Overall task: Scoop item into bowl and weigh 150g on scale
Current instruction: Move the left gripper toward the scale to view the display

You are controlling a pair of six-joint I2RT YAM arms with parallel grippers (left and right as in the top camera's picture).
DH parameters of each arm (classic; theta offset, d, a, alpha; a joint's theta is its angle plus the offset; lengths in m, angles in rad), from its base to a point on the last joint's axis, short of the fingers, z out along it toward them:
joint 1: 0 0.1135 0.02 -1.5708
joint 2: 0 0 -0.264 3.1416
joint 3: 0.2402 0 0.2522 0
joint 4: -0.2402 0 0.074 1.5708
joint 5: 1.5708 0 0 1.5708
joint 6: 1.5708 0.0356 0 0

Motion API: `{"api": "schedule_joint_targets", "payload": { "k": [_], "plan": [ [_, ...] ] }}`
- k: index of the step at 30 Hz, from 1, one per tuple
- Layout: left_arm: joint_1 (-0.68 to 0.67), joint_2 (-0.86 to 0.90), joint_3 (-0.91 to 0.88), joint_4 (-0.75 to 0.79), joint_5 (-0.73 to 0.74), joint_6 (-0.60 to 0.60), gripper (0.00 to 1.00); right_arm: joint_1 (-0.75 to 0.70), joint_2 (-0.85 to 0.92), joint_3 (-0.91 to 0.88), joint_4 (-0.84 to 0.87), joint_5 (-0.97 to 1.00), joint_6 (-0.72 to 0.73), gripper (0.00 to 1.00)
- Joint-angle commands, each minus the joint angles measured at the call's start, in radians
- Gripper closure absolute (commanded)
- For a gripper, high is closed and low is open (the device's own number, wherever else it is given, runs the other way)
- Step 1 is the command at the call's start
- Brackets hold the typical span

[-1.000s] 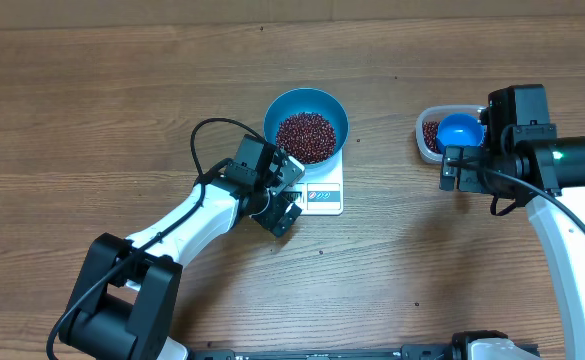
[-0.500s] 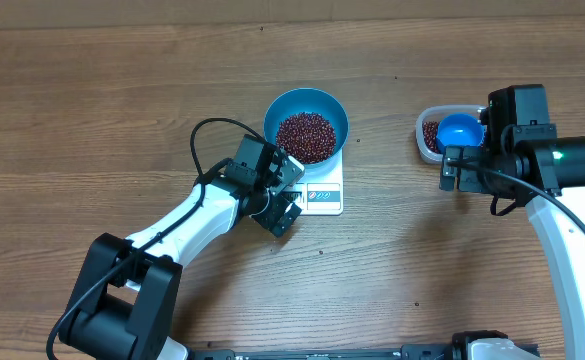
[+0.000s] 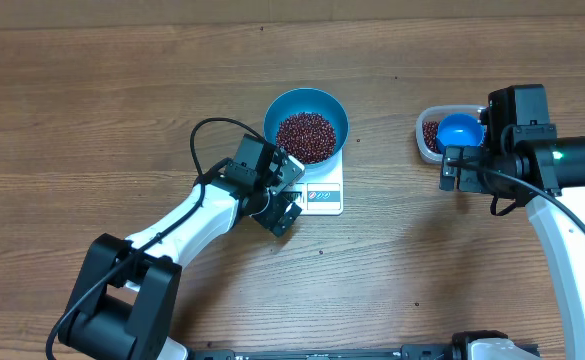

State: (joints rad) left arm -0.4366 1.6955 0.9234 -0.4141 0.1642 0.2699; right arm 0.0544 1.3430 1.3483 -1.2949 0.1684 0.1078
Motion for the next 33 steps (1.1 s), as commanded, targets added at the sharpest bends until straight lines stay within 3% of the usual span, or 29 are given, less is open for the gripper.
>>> {"api": "schedule_joint_targets", "payload": {
  "k": [1, 12, 17, 20, 26, 33],
  "plan": [
    [0.004, -0.064, -0.005, 0.009, 0.037, 0.014, 0.00, 0.005, -0.003, 0.005, 0.004, 0.003, -0.008, 0.00],
    [0.004, -0.180, -0.005, 0.105, 0.172, 0.010, 0.01, 0.005, -0.003, 0.005, 0.004, 0.003, -0.008, 0.00],
    [0.004, -0.180, -0.005, 0.162, 0.145, -0.017, 0.00, 0.005, -0.003, 0.005, 0.005, 0.003, -0.008, 0.00],
    [0.004, -0.180, -0.005, 0.183, 0.074, -0.093, 0.00, 0.005, -0.003, 0.005, 0.004, 0.003, -0.008, 0.00],
    [0.005, -0.180, -0.005, 0.171, -0.129, -0.354, 0.00, 0.005, -0.003, 0.005, 0.005, 0.003, -0.008, 0.00],
    [0.004, -0.180, -0.005, 0.158, -0.141, -0.409, 0.00, 0.005, -0.003, 0.005, 0.005, 0.003, -0.008, 0.00]
  ]
}}
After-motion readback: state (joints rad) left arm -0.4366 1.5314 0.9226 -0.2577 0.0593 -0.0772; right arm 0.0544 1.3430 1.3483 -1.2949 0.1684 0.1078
